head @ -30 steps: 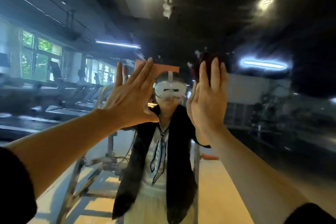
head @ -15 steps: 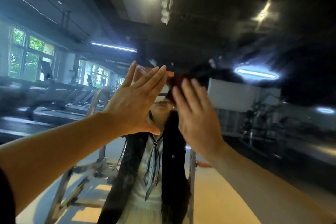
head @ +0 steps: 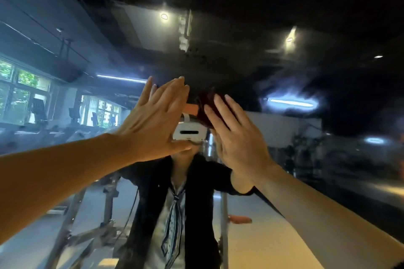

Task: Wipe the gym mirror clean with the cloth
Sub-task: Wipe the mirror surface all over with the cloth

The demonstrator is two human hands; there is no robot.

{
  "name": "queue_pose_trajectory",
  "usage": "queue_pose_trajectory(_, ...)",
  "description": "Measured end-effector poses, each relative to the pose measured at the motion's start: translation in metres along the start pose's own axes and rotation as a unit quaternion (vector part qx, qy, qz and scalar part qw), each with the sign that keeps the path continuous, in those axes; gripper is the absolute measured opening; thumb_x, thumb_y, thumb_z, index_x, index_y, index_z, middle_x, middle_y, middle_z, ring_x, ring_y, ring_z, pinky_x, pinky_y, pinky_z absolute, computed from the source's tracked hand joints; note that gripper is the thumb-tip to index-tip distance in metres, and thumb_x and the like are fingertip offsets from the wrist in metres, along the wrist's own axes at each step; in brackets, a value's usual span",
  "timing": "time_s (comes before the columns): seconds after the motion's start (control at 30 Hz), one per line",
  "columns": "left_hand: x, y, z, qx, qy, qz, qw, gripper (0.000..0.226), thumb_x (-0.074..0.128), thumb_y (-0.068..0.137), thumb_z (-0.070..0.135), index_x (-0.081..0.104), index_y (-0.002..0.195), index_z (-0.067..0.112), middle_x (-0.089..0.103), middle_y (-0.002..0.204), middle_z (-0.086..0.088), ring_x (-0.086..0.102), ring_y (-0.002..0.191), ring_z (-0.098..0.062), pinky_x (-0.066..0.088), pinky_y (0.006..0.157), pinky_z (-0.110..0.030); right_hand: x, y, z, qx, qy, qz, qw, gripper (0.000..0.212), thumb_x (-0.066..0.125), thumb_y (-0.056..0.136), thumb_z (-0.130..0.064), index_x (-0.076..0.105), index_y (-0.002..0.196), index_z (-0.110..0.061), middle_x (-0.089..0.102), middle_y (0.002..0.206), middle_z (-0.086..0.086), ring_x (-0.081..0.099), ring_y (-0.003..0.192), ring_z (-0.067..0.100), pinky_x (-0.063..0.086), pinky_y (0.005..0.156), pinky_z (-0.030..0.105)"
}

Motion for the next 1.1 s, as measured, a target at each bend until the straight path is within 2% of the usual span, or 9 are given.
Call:
queue_pose_trajectory(0.13,-0.005,0.009,-0.001,0.019,0.043,0.011,0.999,0.113,0.062,0.074,0.076,0.037,0.147,-0.007,0.036,0.153,-0.027,0.035,0.143,-0.041,0.021,0.116,-0.066,-0.006,0.008,0.053,0.131,0.0,0.059,0.99,0.058,0.056,0.099,-0.019,0.034,0.153,-0.015,0.033,0.159,0.014,0.027,0.148,0.033,0.015,0.125,0.044)
queue_pose_trajectory(0.2,-0.008,0.02,0.002,0.019,0.058,0.01,0.998,0.116,0.067,0.07,0.075,0.039,0.145,-0.009,0.039,0.151,-0.028,0.037,0.141,-0.042,0.023,0.114,-0.066,-0.01,0.018,0.044,0.185,-0.015,0.067,0.98,0.056,0.057,0.098,-0.02,0.04,0.151,-0.012,0.037,0.157,0.017,0.028,0.146,0.036,0.022,0.123,0.048)
queue_pose_trajectory(0.33,-0.012,0.042,0.019,0.016,0.058,0.008,0.998,0.122,0.074,0.064,0.073,0.037,0.146,-0.009,0.037,0.152,-0.028,0.035,0.142,-0.042,0.016,0.115,-0.064,-0.009,-0.005,0.011,0.013,-0.006,0.009,1.0,0.06,0.057,0.098,-0.017,0.036,0.154,-0.015,0.03,0.162,0.012,0.022,0.151,0.034,0.017,0.125,0.049)
queue_pose_trajectory(0.43,-0.015,0.053,0.029,0.013,0.075,-0.045,0.996,0.125,0.06,0.073,0.08,0.015,0.155,-0.003,0.006,0.162,-0.021,0.01,0.152,-0.035,0.0,0.119,-0.062,-0.012,-0.034,0.054,-0.006,-0.033,-0.011,0.999,0.061,0.062,0.096,-0.014,0.039,0.152,-0.015,0.034,0.16,0.012,0.026,0.15,0.033,0.022,0.123,0.049)
queue_pose_trajectory(0.53,-0.014,0.061,0.033,-0.006,0.105,-0.088,0.991,0.121,0.04,0.081,0.085,-0.015,0.152,0.005,-0.023,0.157,-0.014,-0.011,0.153,-0.028,-0.014,0.119,-0.059,-0.022,-0.044,0.115,0.169,-0.009,0.011,0.986,0.052,0.042,0.1,-0.019,0.043,0.151,-0.01,0.036,0.159,0.016,0.027,0.149,0.035,0.024,0.122,0.052)
queue_pose_trajectory(0.67,-0.018,0.069,0.042,-0.002,0.128,-0.033,0.991,0.108,0.041,0.084,0.082,0.037,0.148,-0.004,0.036,0.154,-0.024,0.039,0.143,-0.033,0.007,0.121,-0.061,-0.03,-0.005,0.1,0.295,-0.009,0.084,0.952,0.044,0.046,0.099,-0.016,0.053,0.138,0.002,0.044,0.148,0.028,0.039,0.138,0.05,0.039,0.109,0.064)
queue_pose_trajectory(0.8,-0.02,0.074,0.045,0.026,0.111,0.006,0.993,0.089,0.045,0.082,0.069,0.063,0.122,-0.008,0.061,0.129,-0.028,0.062,0.119,-0.037,0.016,0.118,-0.06,-0.015,0.005,0.035,0.078,0.045,0.014,0.996,0.059,0.054,0.094,-0.015,0.04,0.152,-0.012,0.034,0.16,0.016,0.025,0.149,0.038,0.03,0.119,0.053)
queue_pose_trajectory(0.9,-0.021,0.069,0.038,0.048,0.13,0.011,0.99,0.086,0.041,0.081,0.064,0.063,0.123,-0.009,0.062,0.128,-0.029,0.064,0.116,-0.038,0.017,0.116,-0.061,-0.017,-0.014,0.066,0.003,0.007,-0.012,1.0,0.062,0.046,0.091,-0.014,0.04,0.152,-0.016,0.033,0.161,0.012,0.027,0.149,0.035,0.024,0.122,0.049)
queue_pose_trajectory(1.1,-0.017,0.071,0.032,0.047,0.143,0.008,0.989,0.088,0.04,0.08,0.066,0.064,0.123,-0.007,0.063,0.128,-0.027,0.067,0.112,-0.035,0.022,0.115,-0.061,-0.012,-0.035,0.164,0.294,-0.038,0.052,0.954,0.056,0.048,0.104,-0.026,0.029,0.156,-0.023,0.024,0.163,0.005,0.013,0.153,0.032,0.021,0.122,0.053)
Point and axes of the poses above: each hand's wrist, its own y-axis towards the middle knuckle, its own x-axis out of the palm, z = x × y, the point moved 3 cm from there along y, towards the middle knuckle
